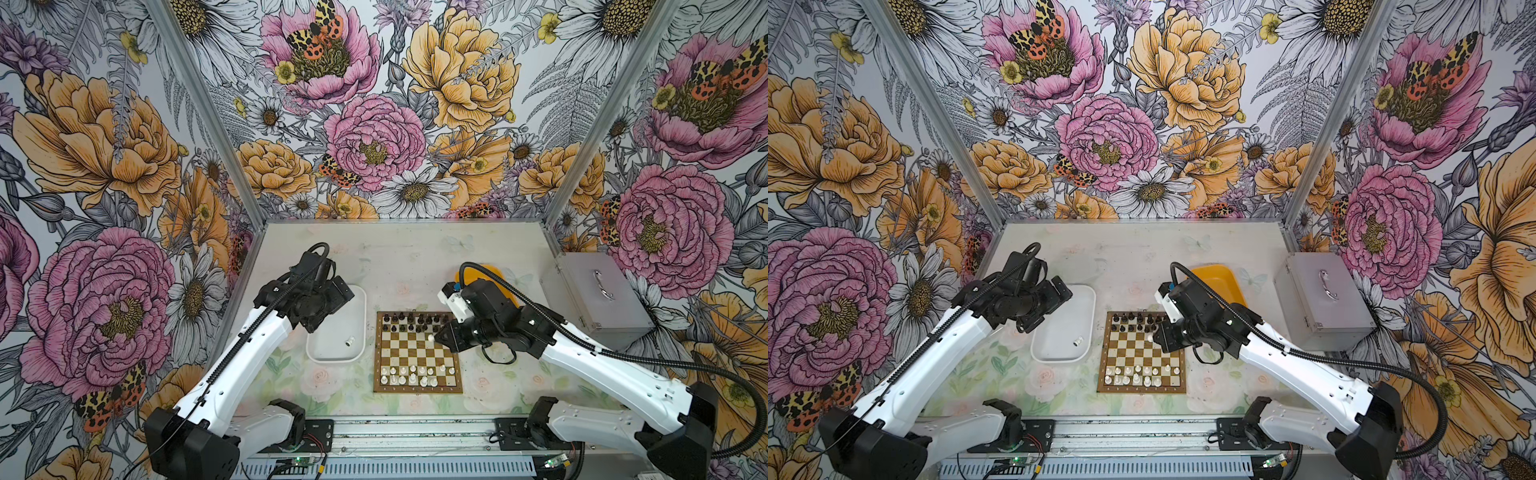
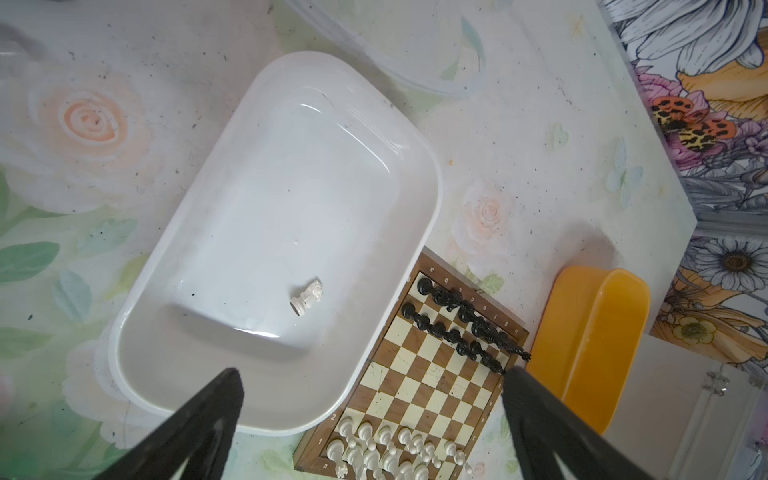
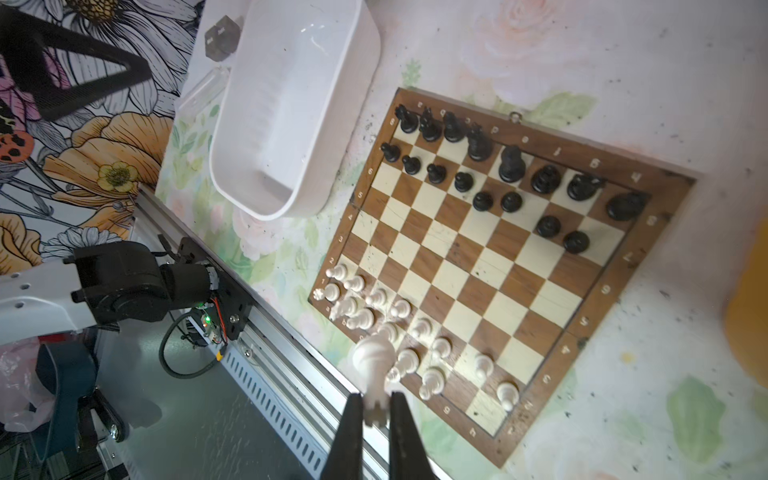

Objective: Set up the chess pieces on the board
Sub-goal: 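Open the left gripper and draw back while the right gripper pulls the pawn away, then carry the white pawn with the right gripper to the board's nearest row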

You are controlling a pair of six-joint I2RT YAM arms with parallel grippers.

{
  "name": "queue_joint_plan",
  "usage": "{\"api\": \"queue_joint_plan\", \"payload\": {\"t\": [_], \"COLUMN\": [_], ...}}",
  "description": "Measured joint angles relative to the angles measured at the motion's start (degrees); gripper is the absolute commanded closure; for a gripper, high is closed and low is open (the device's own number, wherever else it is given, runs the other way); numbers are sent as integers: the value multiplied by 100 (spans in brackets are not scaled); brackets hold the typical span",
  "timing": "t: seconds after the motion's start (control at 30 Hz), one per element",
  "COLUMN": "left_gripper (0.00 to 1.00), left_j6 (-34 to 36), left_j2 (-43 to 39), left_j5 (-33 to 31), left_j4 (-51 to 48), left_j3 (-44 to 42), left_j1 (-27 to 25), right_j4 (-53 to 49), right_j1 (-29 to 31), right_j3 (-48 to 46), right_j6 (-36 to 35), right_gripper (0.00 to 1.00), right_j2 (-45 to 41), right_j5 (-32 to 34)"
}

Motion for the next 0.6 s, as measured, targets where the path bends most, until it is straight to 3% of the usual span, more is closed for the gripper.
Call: {"api": "queue_joint_plan", "payload": {"t": [0.2,0.6], "left_gripper": [1,1], "left_j6": [-68,-455], "left_j2": [103,-289], "left_j5": [-282,-645], "left_j4": [-203,-448], "left_j3": [133,-61], "left_j1": [-634,-1174], "right_j4": [-699,-1451], "right_j1": [103,719], "right_j3": [-407,-866], "right_j6": [153,568], "right_gripper": [94,95], "right_j2": [-651,-1025], "right_j5": [319,894]}}
